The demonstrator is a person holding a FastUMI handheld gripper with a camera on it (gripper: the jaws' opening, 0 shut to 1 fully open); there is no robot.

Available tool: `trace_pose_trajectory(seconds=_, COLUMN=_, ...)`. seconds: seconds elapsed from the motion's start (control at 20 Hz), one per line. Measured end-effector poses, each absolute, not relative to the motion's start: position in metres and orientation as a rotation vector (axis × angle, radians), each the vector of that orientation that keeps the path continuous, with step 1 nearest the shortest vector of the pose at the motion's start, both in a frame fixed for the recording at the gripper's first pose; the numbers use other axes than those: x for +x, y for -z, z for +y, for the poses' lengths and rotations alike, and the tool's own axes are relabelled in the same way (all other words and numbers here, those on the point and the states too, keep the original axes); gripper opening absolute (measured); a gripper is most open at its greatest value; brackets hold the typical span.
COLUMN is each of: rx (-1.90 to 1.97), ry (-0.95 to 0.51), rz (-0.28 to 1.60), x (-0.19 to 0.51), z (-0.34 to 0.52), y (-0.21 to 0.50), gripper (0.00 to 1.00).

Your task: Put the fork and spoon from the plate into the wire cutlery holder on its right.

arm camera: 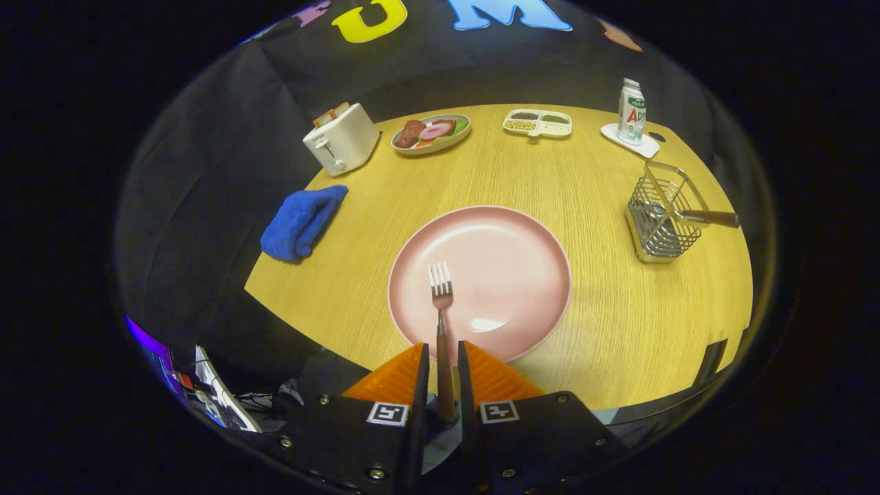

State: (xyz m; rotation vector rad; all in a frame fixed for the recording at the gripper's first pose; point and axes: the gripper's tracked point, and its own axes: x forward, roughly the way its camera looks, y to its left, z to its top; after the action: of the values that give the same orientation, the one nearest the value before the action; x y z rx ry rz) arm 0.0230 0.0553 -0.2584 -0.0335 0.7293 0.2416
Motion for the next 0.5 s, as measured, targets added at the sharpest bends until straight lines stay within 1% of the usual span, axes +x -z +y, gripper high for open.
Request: trace_pose_trajectory(seconds=0.5, rx=-0.061, ry=-0.223, rz=0.854, x=0.012, z=0.054, y=0.302, gripper=0.24)
